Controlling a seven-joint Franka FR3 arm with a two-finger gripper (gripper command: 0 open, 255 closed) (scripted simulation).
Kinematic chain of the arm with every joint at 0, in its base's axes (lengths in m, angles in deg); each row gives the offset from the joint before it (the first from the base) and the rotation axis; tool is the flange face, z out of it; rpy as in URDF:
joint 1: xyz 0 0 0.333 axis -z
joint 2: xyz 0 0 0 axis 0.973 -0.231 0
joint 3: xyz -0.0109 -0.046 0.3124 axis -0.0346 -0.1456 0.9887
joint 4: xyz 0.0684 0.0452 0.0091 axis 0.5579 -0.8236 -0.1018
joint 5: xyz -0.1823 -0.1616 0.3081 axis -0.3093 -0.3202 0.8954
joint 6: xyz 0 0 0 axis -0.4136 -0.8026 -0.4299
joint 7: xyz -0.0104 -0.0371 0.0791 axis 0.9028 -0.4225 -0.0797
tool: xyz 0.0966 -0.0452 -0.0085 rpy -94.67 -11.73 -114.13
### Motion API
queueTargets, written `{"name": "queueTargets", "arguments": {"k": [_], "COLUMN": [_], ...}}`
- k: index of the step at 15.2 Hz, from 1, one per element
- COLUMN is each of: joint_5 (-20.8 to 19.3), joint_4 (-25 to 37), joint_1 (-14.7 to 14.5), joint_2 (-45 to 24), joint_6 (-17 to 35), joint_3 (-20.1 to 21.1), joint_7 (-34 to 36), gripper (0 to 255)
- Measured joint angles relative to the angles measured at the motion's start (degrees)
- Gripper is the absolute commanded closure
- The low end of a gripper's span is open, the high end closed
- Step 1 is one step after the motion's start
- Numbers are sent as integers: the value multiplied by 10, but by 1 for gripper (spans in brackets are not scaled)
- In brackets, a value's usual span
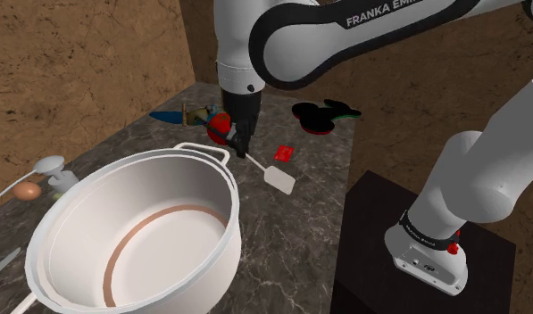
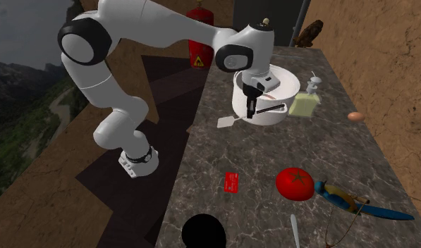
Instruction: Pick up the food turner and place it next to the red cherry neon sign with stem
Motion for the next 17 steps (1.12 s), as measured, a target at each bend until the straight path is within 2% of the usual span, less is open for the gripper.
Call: {"name": "queueTargets", "arguments": {"k": [17], "joint_5": [0], "joint_4": [123], "joint_1": [4], "joint_2": [8], "joint_6": [-130], "joint_3": [-8], "joint_7": [-3], "gripper": [255]}}
